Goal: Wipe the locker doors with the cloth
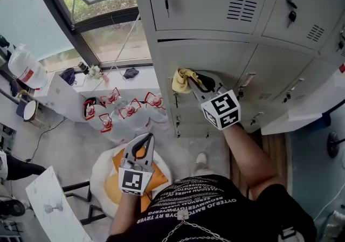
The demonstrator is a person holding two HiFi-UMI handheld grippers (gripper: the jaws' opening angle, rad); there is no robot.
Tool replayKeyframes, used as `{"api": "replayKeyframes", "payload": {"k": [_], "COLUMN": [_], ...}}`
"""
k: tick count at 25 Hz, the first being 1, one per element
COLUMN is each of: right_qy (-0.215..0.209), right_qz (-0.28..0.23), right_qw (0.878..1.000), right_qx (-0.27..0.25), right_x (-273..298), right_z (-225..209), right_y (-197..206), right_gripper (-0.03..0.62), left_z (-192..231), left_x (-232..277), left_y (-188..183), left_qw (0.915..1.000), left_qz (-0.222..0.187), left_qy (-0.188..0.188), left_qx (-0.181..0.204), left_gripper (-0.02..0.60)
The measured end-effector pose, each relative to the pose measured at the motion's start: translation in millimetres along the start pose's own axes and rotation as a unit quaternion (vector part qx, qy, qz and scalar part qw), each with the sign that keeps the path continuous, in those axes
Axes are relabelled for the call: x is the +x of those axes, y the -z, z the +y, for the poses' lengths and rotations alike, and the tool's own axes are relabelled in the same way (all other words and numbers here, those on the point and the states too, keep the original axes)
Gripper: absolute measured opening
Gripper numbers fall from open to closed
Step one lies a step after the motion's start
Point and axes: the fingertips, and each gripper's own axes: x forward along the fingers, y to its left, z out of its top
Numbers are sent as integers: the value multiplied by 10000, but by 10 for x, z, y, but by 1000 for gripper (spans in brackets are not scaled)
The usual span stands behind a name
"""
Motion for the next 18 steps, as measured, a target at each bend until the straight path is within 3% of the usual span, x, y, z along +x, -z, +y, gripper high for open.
{"api": "replayKeyframes", "payload": {"k": [12,18], "right_qy": [1041,1391], "right_qz": [268,410], "right_qw": [9932,9877], "right_qx": [453,583], "right_x": [-760,-955], "right_z": [-911,-1147], "right_y": [411,548], "right_gripper": [57,57], "left_z": [-145,-303], "left_x": [187,324], "left_y": [29,-41], "left_qw": [9995,9984], "left_qz": [99,44], "left_qy": [299,556], "left_qx": [-44,27], "left_gripper": [5,5]}}
